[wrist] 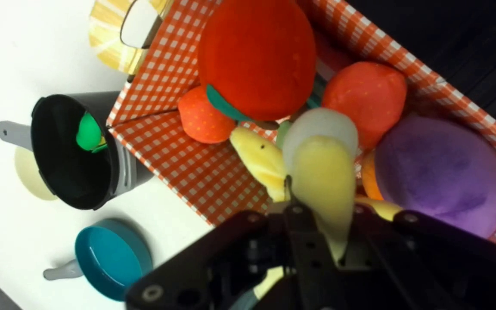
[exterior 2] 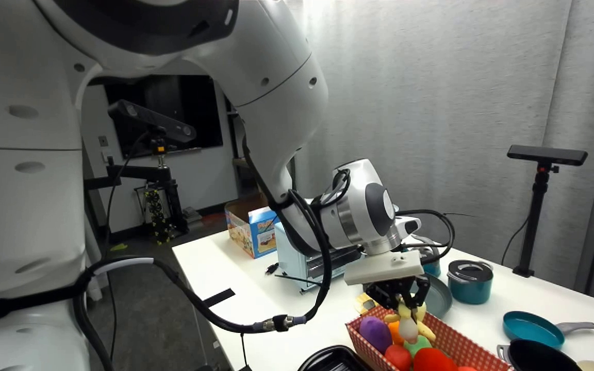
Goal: Pick up the banana plush toy and the object from the carton box and put them on the tray, and then return the banana plush toy to the carton box
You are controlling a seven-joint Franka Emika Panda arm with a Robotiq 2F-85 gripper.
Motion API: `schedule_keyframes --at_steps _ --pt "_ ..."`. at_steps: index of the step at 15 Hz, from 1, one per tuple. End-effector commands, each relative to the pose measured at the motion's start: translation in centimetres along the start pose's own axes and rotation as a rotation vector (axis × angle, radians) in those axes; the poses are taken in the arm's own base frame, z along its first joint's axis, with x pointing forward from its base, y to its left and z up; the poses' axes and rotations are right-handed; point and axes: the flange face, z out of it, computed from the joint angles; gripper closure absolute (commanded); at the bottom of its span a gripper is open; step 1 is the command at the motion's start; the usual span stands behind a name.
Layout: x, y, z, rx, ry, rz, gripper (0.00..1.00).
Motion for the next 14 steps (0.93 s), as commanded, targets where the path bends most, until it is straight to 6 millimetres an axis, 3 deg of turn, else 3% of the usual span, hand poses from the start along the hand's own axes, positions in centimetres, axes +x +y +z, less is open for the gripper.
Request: schedule_keyframes --at_steps 1,7,14 --pt "-1.2 -1.0 -0.5 0.018 0.004 0.093 0.97" --pt "-2.4 -3.6 0.5 0.188 -0.081 0.208 0.97" --pt "-2.4 -3.6 0.4 0.221 -0.094 0.25 0.97"
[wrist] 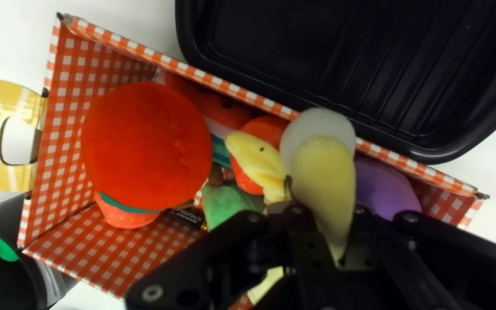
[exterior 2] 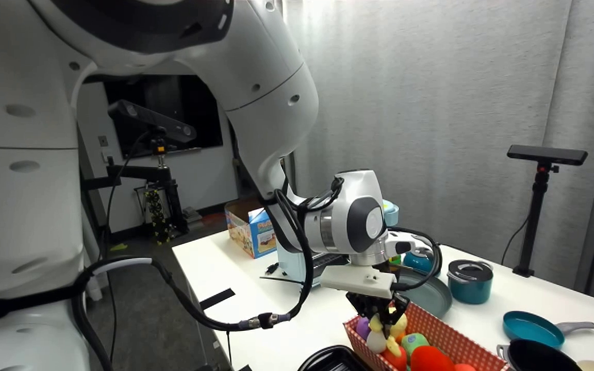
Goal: Pick up the banana plush toy and the object from the carton box and put them on the tray, and then return the banana plush toy to the carton box
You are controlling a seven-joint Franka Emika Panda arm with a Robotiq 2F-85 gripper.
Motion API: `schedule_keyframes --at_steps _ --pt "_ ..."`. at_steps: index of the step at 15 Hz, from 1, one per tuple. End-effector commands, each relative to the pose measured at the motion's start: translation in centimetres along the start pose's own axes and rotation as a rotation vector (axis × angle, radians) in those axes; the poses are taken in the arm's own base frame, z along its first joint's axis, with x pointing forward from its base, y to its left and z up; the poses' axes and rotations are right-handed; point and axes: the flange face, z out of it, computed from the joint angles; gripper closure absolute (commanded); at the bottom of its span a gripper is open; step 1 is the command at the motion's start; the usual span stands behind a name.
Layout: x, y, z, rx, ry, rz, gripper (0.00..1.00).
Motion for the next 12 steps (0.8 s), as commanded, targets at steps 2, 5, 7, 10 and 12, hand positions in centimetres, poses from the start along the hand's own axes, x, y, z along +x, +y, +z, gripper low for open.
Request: schedule_keyframes --at_steps 2,5,7,10,12 --pt "-1.09 -0.68 -0.61 0.053 -0.053 0.039 0.97" --pt "-1.28 -0.71 -0.68 0.069 -0.081 0.056 0.97" --pt "-1.39 -0.66 -0.85 0.062 -0.094 0.061 0.97" --pt "-1.67 -0.79 -0.92 0.067 -0.127 0.06 0.97" --pt "-1.85 -0.96 -0.95 0.076 -0.153 0.057 0.97"
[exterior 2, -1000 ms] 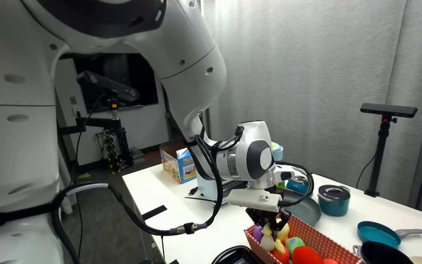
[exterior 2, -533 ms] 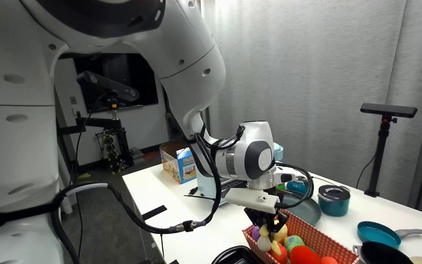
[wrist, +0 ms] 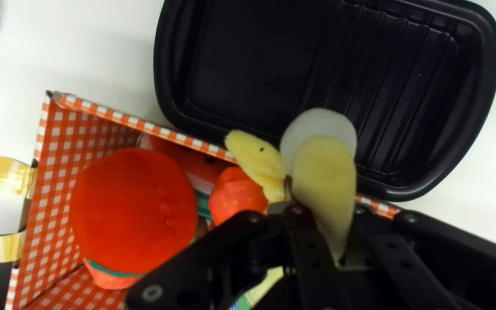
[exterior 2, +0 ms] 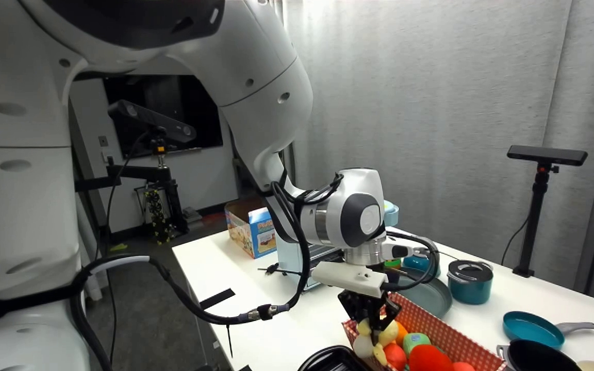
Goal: Pick up the banana plush toy and the object from the carton box and put them on the tray, and then return the banana plush toy to the carton box
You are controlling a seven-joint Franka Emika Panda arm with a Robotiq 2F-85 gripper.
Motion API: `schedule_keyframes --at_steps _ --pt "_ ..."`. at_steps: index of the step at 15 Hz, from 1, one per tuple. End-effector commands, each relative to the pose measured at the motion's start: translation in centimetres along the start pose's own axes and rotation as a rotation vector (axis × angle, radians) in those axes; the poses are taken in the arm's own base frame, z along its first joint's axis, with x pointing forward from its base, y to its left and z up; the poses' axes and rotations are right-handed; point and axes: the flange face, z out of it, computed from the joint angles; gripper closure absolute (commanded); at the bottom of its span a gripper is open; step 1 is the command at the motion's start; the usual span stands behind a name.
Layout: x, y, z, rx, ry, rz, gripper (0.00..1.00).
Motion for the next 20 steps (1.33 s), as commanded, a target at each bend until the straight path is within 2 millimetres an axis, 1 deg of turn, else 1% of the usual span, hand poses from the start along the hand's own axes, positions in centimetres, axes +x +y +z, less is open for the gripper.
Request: schedule_keyframes --at_steps 1,8,12,15,16,17,19,20 --pt "-1.0 -0.6 -0.6 0.039 -0.054 0.001 0.97" --pt "-2.1 -1.8 -0.5 0.219 -0.24 -0.04 0.97" --pt "-2.6 -2.0 -0.7 0.257 -0.314 -0.046 0.97" --pt "-2.8 -2.0 -0.8 0.259 -0.338 -0.025 0.97" --pt "-2.8 -2.0 -0.8 0.257 -0.337 -0.027 0.71" --pt "-2.7 -1.9 -0.8 0.255 -0.327 -0.024 0.61" --pt "-2.6 -1.9 -0.8 0.267 -0.315 -0.044 0.48" --pt "-2.5 -2.0 -0.8 0.277 -0.308 -0.05 0.39"
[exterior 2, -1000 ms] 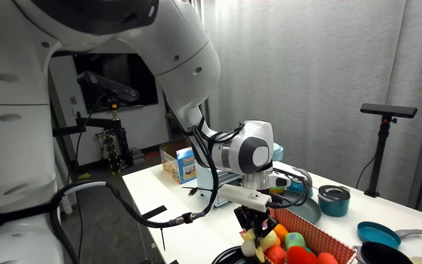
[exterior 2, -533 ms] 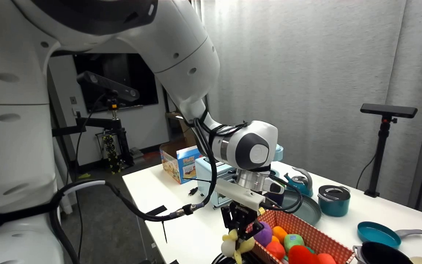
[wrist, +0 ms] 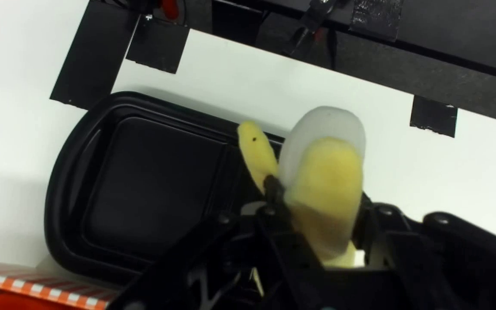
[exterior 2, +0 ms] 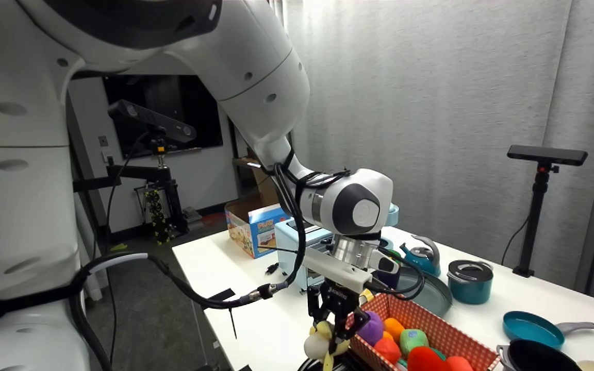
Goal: Pick up the banana plush toy and the object from the carton box and put them on the tray, and then return the banana plush toy to the carton box
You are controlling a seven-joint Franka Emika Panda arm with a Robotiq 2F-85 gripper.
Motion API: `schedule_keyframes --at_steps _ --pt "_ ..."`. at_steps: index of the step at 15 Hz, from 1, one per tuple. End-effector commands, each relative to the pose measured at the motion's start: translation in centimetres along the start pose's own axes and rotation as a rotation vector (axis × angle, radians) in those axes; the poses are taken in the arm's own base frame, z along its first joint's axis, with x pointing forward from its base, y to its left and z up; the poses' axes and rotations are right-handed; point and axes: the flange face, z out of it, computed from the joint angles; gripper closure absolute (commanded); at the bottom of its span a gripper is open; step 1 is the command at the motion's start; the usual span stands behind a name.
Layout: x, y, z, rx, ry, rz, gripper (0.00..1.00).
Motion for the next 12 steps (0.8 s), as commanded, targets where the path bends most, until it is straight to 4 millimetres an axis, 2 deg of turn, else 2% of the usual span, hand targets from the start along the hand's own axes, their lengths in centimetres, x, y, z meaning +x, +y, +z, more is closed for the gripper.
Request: schedule_keyframes --at_steps 1,5,12 --pt "-0.17 -0.15 -0.8 0.049 0.02 -0.03 0.32" --pt "0.02 -0.34 -0.85 0.095 0.045 -0.065 0.01" --pt "0.41 -0.51 -0.42 0.112 0.049 -0.083 0.0"
